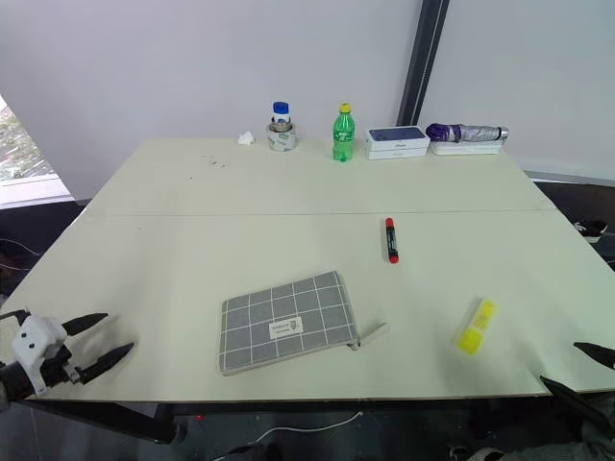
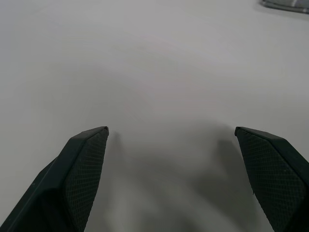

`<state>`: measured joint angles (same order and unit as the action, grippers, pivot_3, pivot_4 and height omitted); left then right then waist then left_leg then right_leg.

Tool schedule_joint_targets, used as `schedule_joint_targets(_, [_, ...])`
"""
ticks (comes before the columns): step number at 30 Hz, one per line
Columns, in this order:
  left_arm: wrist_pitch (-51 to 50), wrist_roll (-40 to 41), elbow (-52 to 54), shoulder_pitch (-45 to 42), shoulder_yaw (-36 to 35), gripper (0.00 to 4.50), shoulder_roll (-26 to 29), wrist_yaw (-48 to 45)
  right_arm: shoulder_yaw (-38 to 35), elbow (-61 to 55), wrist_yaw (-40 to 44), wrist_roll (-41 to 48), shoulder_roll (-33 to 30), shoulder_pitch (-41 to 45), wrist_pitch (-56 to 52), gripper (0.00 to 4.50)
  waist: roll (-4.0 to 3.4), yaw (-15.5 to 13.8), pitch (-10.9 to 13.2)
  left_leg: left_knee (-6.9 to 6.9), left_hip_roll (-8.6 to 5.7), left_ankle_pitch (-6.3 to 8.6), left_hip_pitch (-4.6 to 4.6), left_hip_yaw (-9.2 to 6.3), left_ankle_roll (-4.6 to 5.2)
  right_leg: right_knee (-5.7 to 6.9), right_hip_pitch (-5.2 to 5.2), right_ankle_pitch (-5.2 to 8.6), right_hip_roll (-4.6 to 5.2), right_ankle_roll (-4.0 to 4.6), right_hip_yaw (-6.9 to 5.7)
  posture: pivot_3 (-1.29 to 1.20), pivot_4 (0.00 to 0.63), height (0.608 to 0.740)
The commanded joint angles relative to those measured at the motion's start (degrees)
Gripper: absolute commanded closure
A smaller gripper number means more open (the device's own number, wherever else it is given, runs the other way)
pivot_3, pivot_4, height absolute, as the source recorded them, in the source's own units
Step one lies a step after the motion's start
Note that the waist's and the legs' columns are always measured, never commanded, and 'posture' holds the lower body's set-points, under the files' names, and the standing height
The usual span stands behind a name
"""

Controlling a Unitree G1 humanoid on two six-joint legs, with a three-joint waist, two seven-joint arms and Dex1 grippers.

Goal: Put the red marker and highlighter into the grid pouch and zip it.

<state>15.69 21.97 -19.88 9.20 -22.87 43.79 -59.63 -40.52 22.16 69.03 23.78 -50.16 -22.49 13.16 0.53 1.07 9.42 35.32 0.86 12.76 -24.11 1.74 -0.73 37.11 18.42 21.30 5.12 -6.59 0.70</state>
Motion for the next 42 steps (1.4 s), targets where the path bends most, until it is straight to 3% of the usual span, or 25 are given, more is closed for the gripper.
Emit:
schedule_joint_targets(1, [1.8, 0.2, 1.1, 0.7, -1.4, 0.06, -0.1, 0.1, -0.6, -0.4, -0.1, 0.7, -0.4, 0.2, 0.1, 0.01, -0.02, -0.1, 0.0, 0.00, 0.00, 0.00, 0.00, 0.01, 0.00, 0.00, 0.00, 0.00, 0.00, 0.00, 0.00, 0.00, 0.150, 0.740])
schedule_joint_targets(5, [5.6, -4.8, 1.4, 1.1, 0.4, 0.06, 0.3, 2.5, -0.5, -1.0, -0.5, 0.7, -0.6, 0.8, -0.6, 0.01, -0.03, -0.2, 0.0, 0.00, 0.00, 0.00, 0.01, 0.01, 0.00, 0.00, -0.01, 0.00, 0.01, 0.01, 0.00, 0.00, 0.150, 0.740])
schedule_joint_targets(13, [4.0, 1.5, 5.6, 0.2, -0.7, 0.06, -1.7, 0.0, 0.1, -3.6, -1.5, 0.3, 0.3, 0.6, -1.1, 0.01, -0.13, -0.1, -0.1, 0.00, -0.01, -0.01, 0.02, 0.03, 0.00, 0.00, -0.02, -0.01, 0.01, 0.00, 0.00, 0.00, 0.150, 0.740])
schedule_joint_targets(21, [8.2, 0.6, 4.7, 0.3, 0.1, 0.06, -1.7, -2.9, 0.6, -3.2, -3.6, -0.3, -0.1, 2.6, -0.2, 0.01, -0.15, -0.1, -0.1, 0.01, -0.01, -0.01, 0.05, 0.07, 0.01, 0.01, -0.05, -0.01, -0.02, -0.02, 0.01, 0.00, 0.150, 0.740])
schedule_joint_targets(26, [2.6, 1.4, 4.8, -0.8, 0.5, 0.06, -1.7, -1.6, 1.1, -4.5, -5.4, -0.7, -0.1, 4.3, -1.3, 0.01, -0.15, -0.2, -0.1, 0.02, -0.01, -0.01, 0.08, 0.08, 0.02, 0.03, -0.07, -0.02, -0.03, -0.02, 0.01, 0.00, 0.150, 0.740])
schedule_joint_targets(34, [7.9, -1.3, 6.0, -0.6, 1.0, 0.06, -3.0, -0.8, 2.1, -9.5, -6.9, 0.4, 0.4, 5.0, -4.2, 0.01, -0.15, -0.2, -0.1, 0.03, -0.02, -0.02, 0.09, 0.09, 0.02, 0.06, -0.08, -0.03, -0.07, -0.04, 0.01, 0.00, 0.150, 0.740])
schedule_joint_targets(36, [9.2, -1.9, 6.4, -0.9, 1.5, 0.00, -2.9, -0.8, 2.8, -13.0, -7.5, 1.1, 0.6, 5.4, -6.3, 0.83, -0.15, -0.2, -0.1, 0.03, -0.02, -0.02, 0.09, 0.09, 0.02, 0.07, -0.08, -0.03, -0.07, -0.04, 0.01, 0.00, 0.150, 0.740])
schedule_joint_targets(42, [17.2, -6.9, 6.6, -4.6, 5.2, 0.00, -2.5, -0.9, 10.9, -30.8, -15.5, 2.3, 4.0, 11.8, -14.9, 3.86, -0.15, -0.1, -0.1, 0.04, 0.00, -0.04, 0.15, 0.08, -0.01, 0.18, -0.07, -0.03, -0.11, -0.05, 0.03, 0.00, 0.150, 0.740])
